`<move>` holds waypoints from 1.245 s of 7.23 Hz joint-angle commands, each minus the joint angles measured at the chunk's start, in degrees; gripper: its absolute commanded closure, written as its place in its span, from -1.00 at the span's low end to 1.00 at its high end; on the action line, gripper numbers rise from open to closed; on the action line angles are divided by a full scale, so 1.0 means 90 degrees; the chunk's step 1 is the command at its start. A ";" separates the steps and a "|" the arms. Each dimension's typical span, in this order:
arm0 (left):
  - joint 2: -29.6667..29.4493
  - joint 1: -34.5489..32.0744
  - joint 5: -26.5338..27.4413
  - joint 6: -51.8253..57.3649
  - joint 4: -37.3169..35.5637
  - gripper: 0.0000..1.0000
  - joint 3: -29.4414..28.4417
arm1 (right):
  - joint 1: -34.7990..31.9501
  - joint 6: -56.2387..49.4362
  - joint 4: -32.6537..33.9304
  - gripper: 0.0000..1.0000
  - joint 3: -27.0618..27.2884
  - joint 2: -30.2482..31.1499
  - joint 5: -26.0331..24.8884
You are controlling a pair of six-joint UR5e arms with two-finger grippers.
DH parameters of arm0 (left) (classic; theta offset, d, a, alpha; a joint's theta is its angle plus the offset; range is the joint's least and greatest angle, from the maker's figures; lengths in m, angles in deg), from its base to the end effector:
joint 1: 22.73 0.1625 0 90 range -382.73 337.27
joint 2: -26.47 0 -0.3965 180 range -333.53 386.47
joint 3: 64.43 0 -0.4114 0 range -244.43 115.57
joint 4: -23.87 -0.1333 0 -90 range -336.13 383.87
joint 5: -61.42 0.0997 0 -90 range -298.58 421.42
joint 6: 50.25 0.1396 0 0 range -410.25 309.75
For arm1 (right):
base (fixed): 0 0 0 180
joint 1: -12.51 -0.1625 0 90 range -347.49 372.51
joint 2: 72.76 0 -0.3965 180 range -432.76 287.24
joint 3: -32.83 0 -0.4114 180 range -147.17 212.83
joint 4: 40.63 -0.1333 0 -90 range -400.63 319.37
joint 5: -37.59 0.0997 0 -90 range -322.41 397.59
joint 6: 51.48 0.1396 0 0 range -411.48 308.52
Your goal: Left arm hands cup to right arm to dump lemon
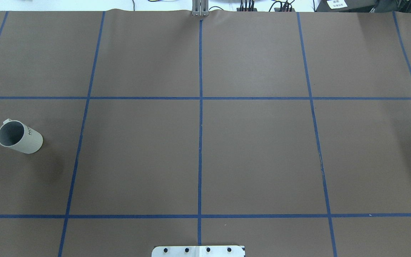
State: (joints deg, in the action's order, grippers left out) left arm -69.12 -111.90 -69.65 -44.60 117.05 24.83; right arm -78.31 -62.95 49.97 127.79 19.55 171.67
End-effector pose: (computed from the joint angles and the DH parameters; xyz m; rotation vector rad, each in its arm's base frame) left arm -0.0334 -0.5625 0.6126 0.1642 0.7100 0.1583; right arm 0.0433 -0.4976 0.6363 0.1163 -0.7624 -0.1904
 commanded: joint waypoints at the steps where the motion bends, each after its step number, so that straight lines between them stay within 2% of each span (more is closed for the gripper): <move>1: 0.0425 -0.0044 0.0002 -0.0021 0.1465 -1.00 -0.0792 | 0.0003 0.0868 -0.0320 -1.00 -0.0024 0.0027 0.0025; 2: 0.0484 -0.0043 0.0002 -0.0061 0.1714 -1.00 -0.0932 | 0.0003 0.1039 -0.0446 -1.00 -0.0063 0.0036 0.0034; 4: 0.0524 -0.0053 -0.0017 -0.0642 0.1630 -1.00 -0.0516 | 0.0003 0.1041 -0.0457 -1.00 -0.0083 0.0036 0.0112; 7: 0.0611 -0.0043 -0.0056 -0.0715 0.0392 -1.00 0.0567 | 0.0003 0.1050 -0.0457 -1.00 -0.0073 0.0017 0.0317; 9: 0.0621 -0.0034 -0.0047 -0.0706 -0.0235 -1.00 0.0950 | 0.0003 0.1060 -0.0457 -1.00 -0.0073 0.0007 0.0327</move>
State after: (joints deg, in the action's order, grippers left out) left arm -63.63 -112.24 -70.13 -50.97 117.96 31.28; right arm -78.29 -53.44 45.85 127.12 19.67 174.44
